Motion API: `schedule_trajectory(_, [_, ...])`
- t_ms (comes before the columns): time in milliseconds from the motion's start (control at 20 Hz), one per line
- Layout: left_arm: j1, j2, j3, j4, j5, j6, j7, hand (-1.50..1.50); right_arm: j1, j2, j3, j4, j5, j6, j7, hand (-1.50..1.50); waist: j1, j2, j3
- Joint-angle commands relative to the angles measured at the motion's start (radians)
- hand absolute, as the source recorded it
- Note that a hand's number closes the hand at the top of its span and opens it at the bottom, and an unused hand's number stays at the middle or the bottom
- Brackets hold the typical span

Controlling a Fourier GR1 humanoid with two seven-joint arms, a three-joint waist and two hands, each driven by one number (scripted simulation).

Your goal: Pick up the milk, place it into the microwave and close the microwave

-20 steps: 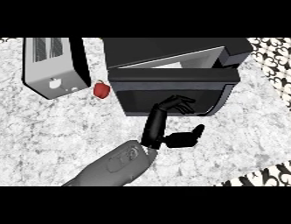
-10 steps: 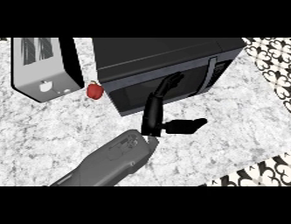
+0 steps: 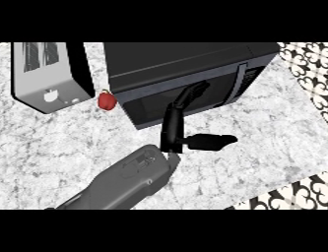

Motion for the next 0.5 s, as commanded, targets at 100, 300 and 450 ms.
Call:
schedule_trajectory(100, [-0.082,0.000,0.055,0.069,0.052,0.015,-0.016,-1.50,-0.038,-0.013,0.000,0.011,0.011,-0.007,-0.003,1.50,-0.006,0.011,0.001])
schedule_trajectory(300, [-0.085,0.000,0.050,0.078,0.071,0.019,-0.041,-1.50,-0.057,-0.014,0.004,0.029,0.018,-0.015,0.004,1.50,0.000,0.016,0.001])
schedule_trajectory(450, [-0.077,0.000,0.049,0.088,0.090,0.009,-0.059,-1.50,-0.071,-0.024,0.009,0.034,0.017,-0.008,0.008,1.50,0.003,0.018,0.000])
